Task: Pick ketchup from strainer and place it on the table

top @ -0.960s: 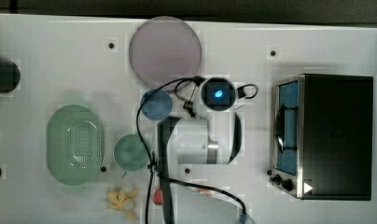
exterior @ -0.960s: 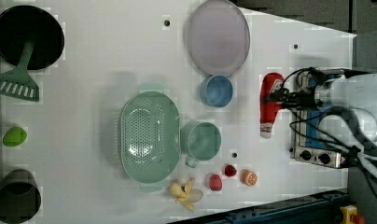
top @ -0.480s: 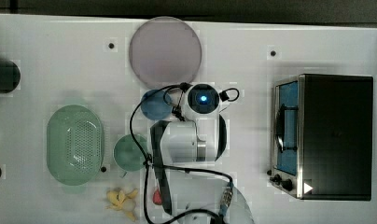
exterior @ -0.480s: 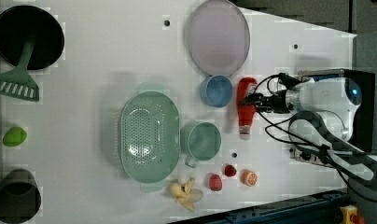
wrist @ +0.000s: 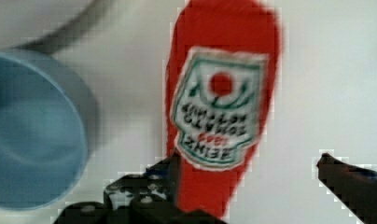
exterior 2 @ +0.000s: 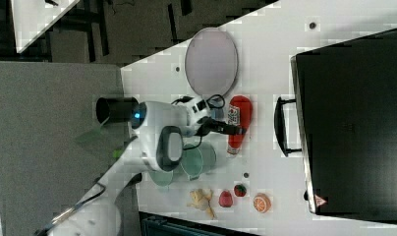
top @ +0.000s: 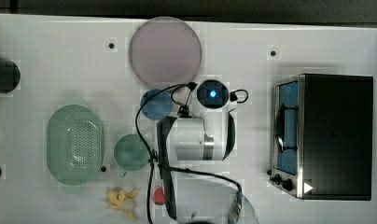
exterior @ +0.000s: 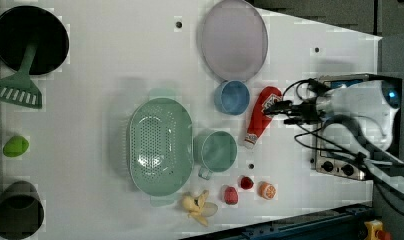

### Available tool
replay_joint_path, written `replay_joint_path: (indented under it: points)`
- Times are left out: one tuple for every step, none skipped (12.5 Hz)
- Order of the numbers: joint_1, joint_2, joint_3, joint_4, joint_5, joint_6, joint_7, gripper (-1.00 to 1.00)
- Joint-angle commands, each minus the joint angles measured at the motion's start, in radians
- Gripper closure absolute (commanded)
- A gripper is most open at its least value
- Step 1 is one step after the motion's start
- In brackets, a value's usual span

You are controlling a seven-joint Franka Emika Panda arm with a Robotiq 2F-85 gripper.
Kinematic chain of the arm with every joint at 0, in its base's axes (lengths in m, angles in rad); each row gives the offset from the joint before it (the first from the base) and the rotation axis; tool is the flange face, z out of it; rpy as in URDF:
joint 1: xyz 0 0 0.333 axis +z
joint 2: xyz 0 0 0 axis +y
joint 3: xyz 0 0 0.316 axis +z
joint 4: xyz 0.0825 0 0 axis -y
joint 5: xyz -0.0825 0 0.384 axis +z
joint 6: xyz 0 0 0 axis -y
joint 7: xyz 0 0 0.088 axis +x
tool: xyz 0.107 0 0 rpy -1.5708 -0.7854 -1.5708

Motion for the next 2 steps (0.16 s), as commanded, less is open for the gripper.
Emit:
replay_joint_path:
  points:
    - [-0.003, -0.166, 0.003, 0.184, 0.000, -0.110, -0.003, -1.00]
    - [-0.003, -0.181, 0.004, 0.244, 0.000, -0.188, 0.035, -1.00]
